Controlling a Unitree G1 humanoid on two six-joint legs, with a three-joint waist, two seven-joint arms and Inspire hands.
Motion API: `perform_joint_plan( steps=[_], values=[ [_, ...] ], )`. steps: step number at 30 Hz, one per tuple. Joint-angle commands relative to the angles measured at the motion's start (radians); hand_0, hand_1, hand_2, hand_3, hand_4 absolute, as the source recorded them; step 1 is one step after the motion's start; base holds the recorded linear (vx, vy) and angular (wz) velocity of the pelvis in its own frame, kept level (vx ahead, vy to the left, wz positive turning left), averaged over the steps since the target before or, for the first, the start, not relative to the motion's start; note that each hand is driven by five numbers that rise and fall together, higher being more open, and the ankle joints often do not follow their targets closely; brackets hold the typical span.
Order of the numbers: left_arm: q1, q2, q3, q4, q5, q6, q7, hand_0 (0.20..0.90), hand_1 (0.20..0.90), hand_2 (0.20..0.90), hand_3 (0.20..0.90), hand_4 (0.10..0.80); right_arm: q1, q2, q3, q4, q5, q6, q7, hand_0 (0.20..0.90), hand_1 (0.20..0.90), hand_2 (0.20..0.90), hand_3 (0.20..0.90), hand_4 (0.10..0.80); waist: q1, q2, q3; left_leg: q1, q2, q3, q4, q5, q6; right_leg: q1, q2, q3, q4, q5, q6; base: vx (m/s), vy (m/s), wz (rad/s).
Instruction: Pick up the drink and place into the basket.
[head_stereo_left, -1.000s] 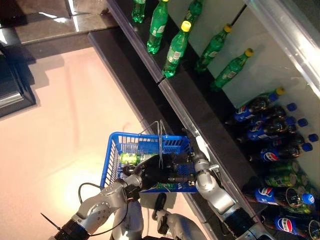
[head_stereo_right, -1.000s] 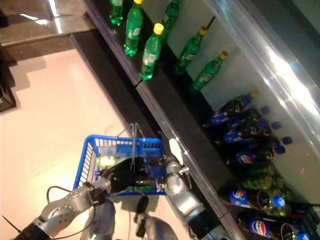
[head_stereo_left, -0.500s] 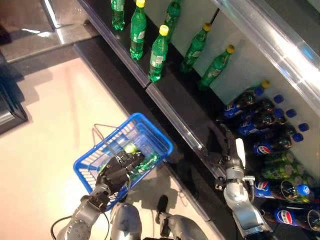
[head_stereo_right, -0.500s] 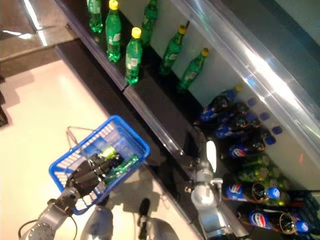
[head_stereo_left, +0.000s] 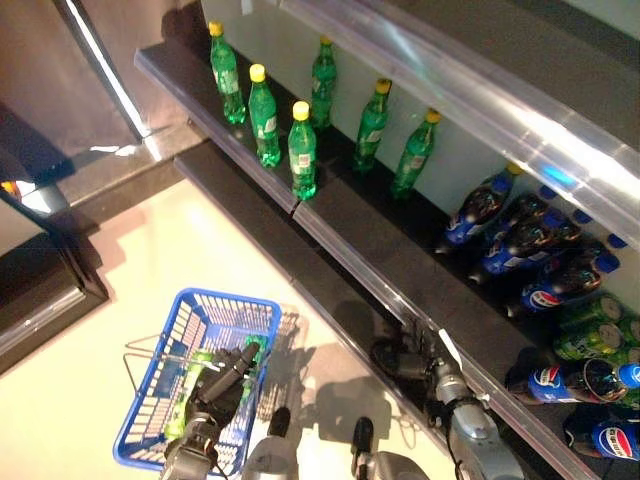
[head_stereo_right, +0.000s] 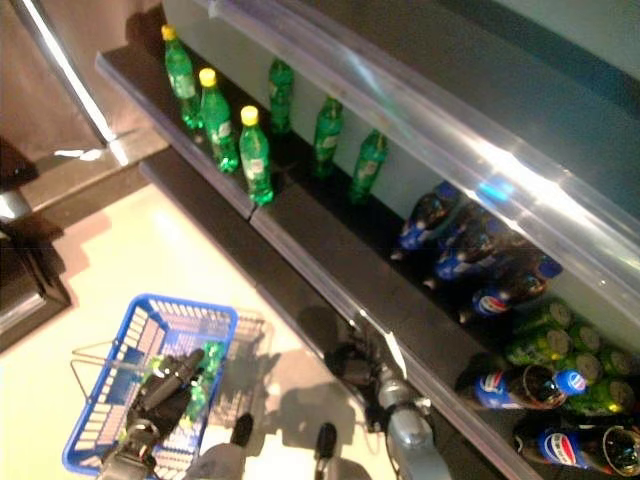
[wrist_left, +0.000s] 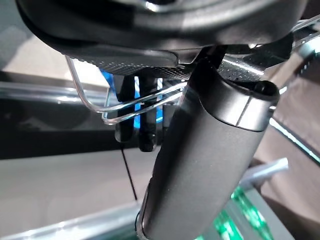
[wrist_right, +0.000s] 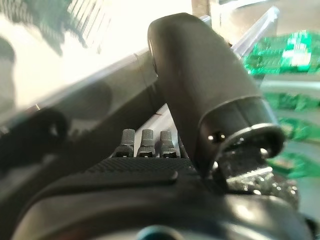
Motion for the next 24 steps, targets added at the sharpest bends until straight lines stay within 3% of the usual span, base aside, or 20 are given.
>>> perform_joint_plan(
  steps=[1,12,24],
  values=[
    [-0.102,-0.004,-0.051,-0.145,0.057,-0.211,-0.159,0.3,0.3,0.3,0.2,0.1,0.058,-0.035,0.029,-0.012,0.128,-0.113,0.086,0.9,0.9,0.9,0.9,0.8,-0.029,0.064,-0.226,-0.085,-0.018,0.02,-0.041,0.091,0.011,0.006,0.0,-0.053,0.074,-0.046,-0.007,-0.088,-0.015,-0.07],
    [-0.13,-0.048,-0.074,0.095,0.119,-0.259,-0.093,0.3,0.3,0.3,0.2,0.1,0.038,0.016,0.023,0.229,0.178,-0.071,0.096,0.9,0.9,0.9,0.9,0.8,-0.046,0.076,-0.242,-0.101,-0.012,0.035,-0.041,0.091,0.005,-0.001,0.0,-0.063,0.058,-0.047,-0.018,-0.075,-0.024,-0.01],
    [-0.124,-0.058,-0.088,0.137,0.131,-0.282,-0.084,0.3,0.3,0.3,0.2,0.1,0.054,0.024,0.016,0.203,0.19,-0.116,0.128,0.9,0.9,0.9,0.9,0.8,-0.057,0.078,-0.254,-0.104,-0.012,0.032,-0.041,0.091,0.01,-0.004,-0.001,-0.066,0.059,-0.049,-0.023,-0.007,-0.004,0.0]
  ],
)
